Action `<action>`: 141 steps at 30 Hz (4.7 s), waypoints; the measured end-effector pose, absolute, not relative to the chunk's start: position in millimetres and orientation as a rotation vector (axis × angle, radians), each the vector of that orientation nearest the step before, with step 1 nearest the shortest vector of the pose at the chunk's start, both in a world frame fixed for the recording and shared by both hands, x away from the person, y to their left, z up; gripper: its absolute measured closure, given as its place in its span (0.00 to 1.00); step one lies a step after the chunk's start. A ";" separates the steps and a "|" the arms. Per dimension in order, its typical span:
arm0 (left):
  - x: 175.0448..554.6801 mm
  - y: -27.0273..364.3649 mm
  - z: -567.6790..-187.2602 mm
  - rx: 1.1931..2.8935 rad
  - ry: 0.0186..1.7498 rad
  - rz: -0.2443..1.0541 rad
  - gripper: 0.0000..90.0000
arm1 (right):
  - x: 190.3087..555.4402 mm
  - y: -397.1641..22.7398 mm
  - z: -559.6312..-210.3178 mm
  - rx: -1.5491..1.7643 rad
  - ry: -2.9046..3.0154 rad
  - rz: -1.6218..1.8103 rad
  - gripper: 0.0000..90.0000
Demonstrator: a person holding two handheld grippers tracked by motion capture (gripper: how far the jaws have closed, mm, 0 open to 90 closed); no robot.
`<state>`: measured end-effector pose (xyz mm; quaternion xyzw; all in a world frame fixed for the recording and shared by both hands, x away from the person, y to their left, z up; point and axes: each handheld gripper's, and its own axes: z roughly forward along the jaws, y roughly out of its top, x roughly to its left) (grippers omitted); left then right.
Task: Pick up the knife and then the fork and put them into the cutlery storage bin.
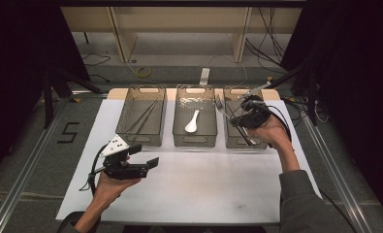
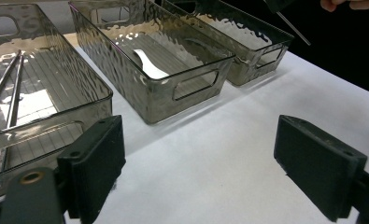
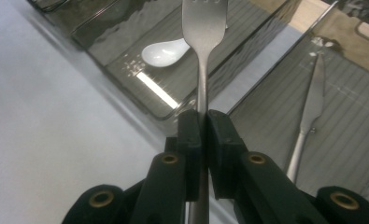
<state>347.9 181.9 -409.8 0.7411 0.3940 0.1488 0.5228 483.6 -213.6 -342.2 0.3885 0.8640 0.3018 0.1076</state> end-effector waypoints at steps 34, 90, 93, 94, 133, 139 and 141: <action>347.2 183.0 -409.2 1.767 0.934 0.362 0.18 | 549.3 -242.3 -363.2 1.485 2.321 0.792 0.94; 347.2 181.0 -410.1 1.777 0.931 0.362 0.18 | 473.8 -215.7 -375.0 1.325 2.308 1.076 0.41; 347.4 181.0 -410.2 1.776 0.932 0.361 0.18 | 461.6 -212.4 -375.2 1.306 2.298 1.123 0.39; 347.4 180.9 -410.3 1.778 0.931 0.362 0.18 | 457.1 -211.1 -375.5 1.304 2.291 1.137 0.39; 346.5 180.1 -409.5 1.782 0.902 0.331 0.17 | 335.4 -225.0 -412.1 1.140 2.110 1.459 0.31; 346.6 180.4 -409.7 1.772 0.900 0.311 0.17 | 328.1 -231.6 -415.5 1.142 2.093 1.459 0.30; 346.4 181.1 -409.5 1.767 0.898 0.304 0.17 | 326.3 -233.0 -416.9 1.152 2.092 1.458 0.30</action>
